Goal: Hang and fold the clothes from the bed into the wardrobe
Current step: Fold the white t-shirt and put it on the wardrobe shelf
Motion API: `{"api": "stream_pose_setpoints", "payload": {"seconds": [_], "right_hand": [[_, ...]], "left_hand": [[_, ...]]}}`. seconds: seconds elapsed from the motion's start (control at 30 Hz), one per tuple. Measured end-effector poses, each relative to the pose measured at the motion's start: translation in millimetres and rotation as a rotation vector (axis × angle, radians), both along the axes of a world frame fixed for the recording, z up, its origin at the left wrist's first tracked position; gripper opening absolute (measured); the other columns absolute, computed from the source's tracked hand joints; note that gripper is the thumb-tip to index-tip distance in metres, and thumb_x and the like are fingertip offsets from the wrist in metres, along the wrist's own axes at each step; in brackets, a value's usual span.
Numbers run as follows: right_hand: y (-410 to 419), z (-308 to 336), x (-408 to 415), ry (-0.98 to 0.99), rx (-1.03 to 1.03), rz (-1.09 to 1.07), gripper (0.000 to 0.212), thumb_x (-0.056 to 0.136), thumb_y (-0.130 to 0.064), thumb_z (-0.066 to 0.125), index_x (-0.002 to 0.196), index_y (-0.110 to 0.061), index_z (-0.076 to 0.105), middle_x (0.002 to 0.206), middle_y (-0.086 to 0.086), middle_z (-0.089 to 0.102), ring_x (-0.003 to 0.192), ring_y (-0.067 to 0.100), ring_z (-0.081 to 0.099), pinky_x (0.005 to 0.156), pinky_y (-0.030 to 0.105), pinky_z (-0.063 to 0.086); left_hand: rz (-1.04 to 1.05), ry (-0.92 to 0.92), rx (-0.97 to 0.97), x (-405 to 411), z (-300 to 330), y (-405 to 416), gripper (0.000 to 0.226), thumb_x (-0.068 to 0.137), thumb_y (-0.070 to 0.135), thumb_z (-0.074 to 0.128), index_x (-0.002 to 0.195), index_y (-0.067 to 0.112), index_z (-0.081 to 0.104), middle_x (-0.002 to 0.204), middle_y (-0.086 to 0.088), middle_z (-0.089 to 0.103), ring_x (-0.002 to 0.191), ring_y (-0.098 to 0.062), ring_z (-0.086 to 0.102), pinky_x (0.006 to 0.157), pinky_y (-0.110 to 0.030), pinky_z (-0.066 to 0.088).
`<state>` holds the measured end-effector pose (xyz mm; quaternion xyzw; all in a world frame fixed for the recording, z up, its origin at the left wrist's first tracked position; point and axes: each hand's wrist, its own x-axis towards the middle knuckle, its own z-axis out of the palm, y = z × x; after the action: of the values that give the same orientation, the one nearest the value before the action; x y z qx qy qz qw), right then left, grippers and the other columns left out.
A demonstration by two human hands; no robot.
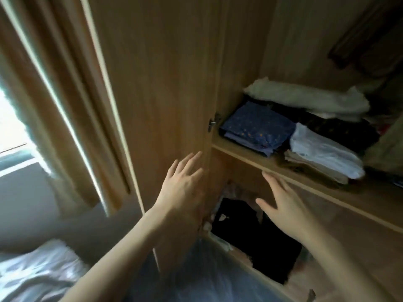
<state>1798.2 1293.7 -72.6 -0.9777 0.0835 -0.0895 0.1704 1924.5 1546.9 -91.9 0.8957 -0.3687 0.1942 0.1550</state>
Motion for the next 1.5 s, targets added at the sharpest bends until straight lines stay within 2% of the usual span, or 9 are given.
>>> {"api": "stream_pose_setpoints", "payload": {"seconds": [0.1, 0.23, 0.4, 0.57, 0.7, 0.8, 1.07, 1.27, 1.5], "right_hand": [[34.6, -5.0, 1.2, -0.01, -0.019, 0.076, 0.07, 0.092, -0.047, 0.051, 0.151, -0.029, 0.019, 0.156, -0.004, 0.025, 0.139, 0.023, 0.031, 0.109, 0.041, 0.034], [94.6, 0.6, -1.8, 0.033, -0.034, 0.152, 0.068, 0.094, -0.051, 0.046, 0.151, -0.032, 0.014, 0.157, -0.01, 0.019, 0.139, 0.021, 0.028, 0.106, 0.04, 0.035], [140.2, 19.9, -2.7, 0.014, -0.06, 0.207, 0.068, 0.094, -0.053, 0.043, 0.151, -0.034, 0.011, 0.158, -0.009, 0.018, 0.141, 0.019, 0.026, 0.107, 0.043, 0.036], [155.9, 45.1, -4.7, -0.019, -0.122, 0.169, 0.068, 0.094, -0.052, 0.044, 0.151, -0.034, 0.011, 0.158, -0.009, 0.017, 0.141, 0.018, 0.026, 0.108, 0.043, 0.035], [156.6, 59.6, -8.9, -0.033, -0.149, 0.074, 0.068, 0.094, -0.05, 0.045, 0.151, -0.032, 0.011, 0.158, -0.008, 0.017, 0.141, 0.019, 0.026, 0.109, 0.044, 0.034], [150.9, 61.4, -15.4, -0.056, -0.17, -0.014, 0.069, 0.094, -0.05, 0.044, 0.152, -0.031, 0.012, 0.158, -0.006, 0.018, 0.141, 0.02, 0.027, 0.108, 0.045, 0.035], [105.9, 56.9, -51.4, -0.117, -0.119, -0.404, 0.065, 0.093, -0.048, 0.049, 0.149, -0.027, 0.024, 0.155, -0.002, 0.025, 0.138, 0.023, 0.034, 0.101, 0.044, 0.042], [64.1, 56.5, -114.2, -0.094, -0.283, -0.763, 0.065, 0.09, -0.046, 0.054, 0.146, -0.024, 0.029, 0.154, 0.006, 0.023, 0.137, 0.03, 0.03, 0.103, 0.048, 0.038], [22.0, 80.6, -240.4, -0.253, -0.405, -1.285, 0.059, 0.085, -0.036, 0.06, 0.137, -0.016, 0.04, 0.149, 0.021, 0.025, 0.133, 0.039, 0.028, 0.105, 0.052, 0.033]], "left_hand": [[0.13, 0.048, 0.036, -8.0, -20.0, 48.9, 0.043, 0.077, 0.027, 0.067, 0.118, 0.023, 0.055, 0.16, -0.003, 0.022, 0.146, -0.026, 0.023, 0.113, -0.053, 0.031], [0.218, 0.093, 0.013, -33.3, -20.9, 90.5, 0.049, 0.082, 0.03, 0.065, 0.13, 0.027, 0.053, 0.161, 0.0, 0.017, 0.147, -0.025, 0.017, 0.116, -0.044, 0.027], [0.267, 0.127, -0.131, -33.5, 3.6, 120.2, 0.051, 0.083, 0.029, 0.067, 0.132, 0.031, 0.053, 0.162, -0.006, 0.01, 0.147, -0.032, 0.015, 0.11, -0.049, 0.033], [0.311, 0.206, -0.364, 0.4, 42.0, 124.7, 0.065, 0.081, 0.027, 0.068, 0.14, 0.038, 0.044, 0.16, -0.021, -0.005, 0.148, -0.039, 0.004, 0.117, -0.048, 0.021], [0.188, 0.363, -0.54, 23.5, 66.9, 111.0, 0.042, 0.081, 0.034, 0.069, 0.123, 0.031, 0.061, 0.153, -0.017, 0.018, 0.145, -0.024, 0.016, 0.11, -0.026, 0.021], [0.19, 0.415, -0.614, 16.2, 67.2, 97.1, 0.045, 0.07, 0.06, 0.052, 0.098, 0.026, 0.063, 0.145, -0.015, 0.02, 0.133, -0.031, 0.02, 0.106, -0.033, 0.024], [-0.089, 0.278, -0.417, -38.2, 44.5, 64.8, 0.04, 0.072, 0.057, 0.053, 0.102, 0.03, 0.051, 0.156, -0.004, -0.009, 0.139, -0.036, 0.006, 0.098, -0.052, 0.041], [-0.411, 0.301, -0.262, -67.5, 37.8, 13.4, 0.051, 0.074, 0.058, 0.057, 0.12, 0.041, 0.047, 0.157, 0.005, -0.02, 0.143, -0.033, 0.003, 0.109, -0.051, 0.033], [-0.575, 0.266, 0.045, -57.2, 48.0, -97.5, 0.051, 0.084, 0.05, 0.064, 0.129, 0.032, 0.046, 0.159, -0.008, -0.023, 0.147, -0.041, 0.005, 0.11, -0.053, 0.033]]}}
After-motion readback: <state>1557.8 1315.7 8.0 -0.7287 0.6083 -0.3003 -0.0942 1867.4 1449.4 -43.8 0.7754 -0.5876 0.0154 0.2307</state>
